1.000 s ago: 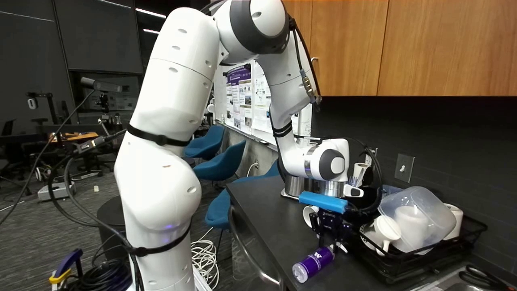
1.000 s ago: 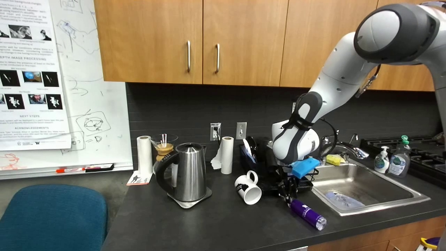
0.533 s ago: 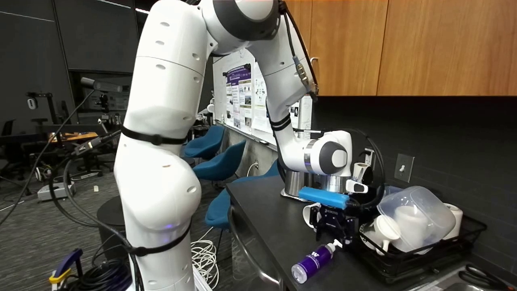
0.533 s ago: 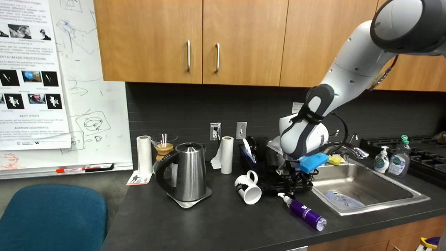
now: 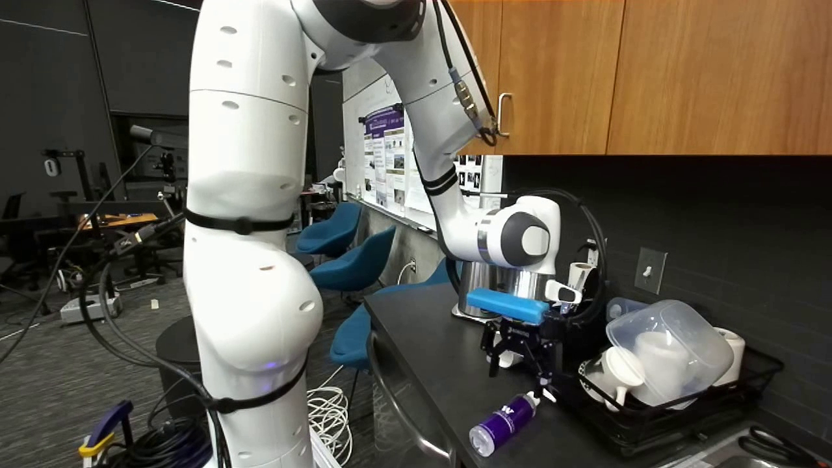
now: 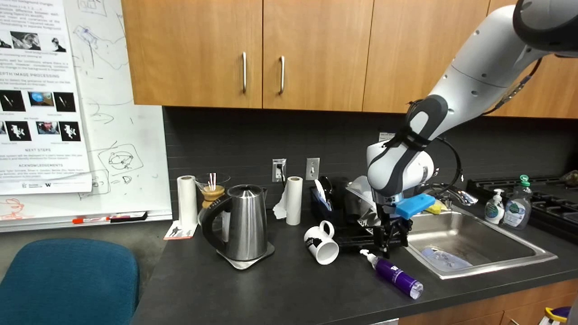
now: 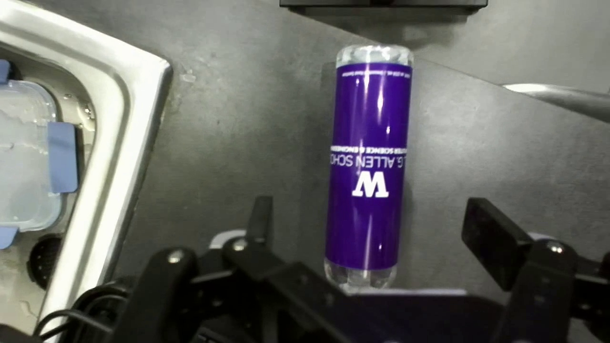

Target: Put the purple bottle on the dishrack then move the mug backwards.

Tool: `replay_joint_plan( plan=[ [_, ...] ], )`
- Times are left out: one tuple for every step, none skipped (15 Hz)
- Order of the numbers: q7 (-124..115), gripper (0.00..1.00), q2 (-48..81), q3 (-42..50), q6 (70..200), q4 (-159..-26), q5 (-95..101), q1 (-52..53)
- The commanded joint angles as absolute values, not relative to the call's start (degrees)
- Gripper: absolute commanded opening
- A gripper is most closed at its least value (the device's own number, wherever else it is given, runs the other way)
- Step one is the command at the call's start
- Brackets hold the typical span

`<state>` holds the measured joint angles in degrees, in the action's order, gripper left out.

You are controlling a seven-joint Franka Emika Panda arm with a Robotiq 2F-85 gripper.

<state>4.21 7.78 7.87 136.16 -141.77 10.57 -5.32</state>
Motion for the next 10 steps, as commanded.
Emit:
replay_joint_plan(
  plan=[
    [5.22,1.0,9.43,6.3,134.9,-141.48,8.05,-5.35],
    [4.71,1.0,11.17,5.97,135.44,-140.57,7.79,-5.23],
    [4.56,1.0,12.52,5.74,135.74,-139.92,7.51,-5.21],
    [4.22,1.0,14.04,5.57,136.17,-139.12,7.39,-5.17],
    [4.06,1.0,15.26,5.52,136.57,-138.54,7.5,-5.19],
    [3.61,1.0,16.71,5.59,136.95,-137.68,7.82,-5.19],
    [3.08,1.0,18.39,5.79,137.41,-136.62,8.2,-5.19],
    [2.71,1.0,19.66,5.95,137.82,-135.78,8.37,-5.18],
    [2.19,1.0,21.11,6.19,138.34,-134.77,8.67,-5.12],
    [1.6,1.0,22.41,6.48,138.81,-133.78,8.92,-5.04]
  ],
)
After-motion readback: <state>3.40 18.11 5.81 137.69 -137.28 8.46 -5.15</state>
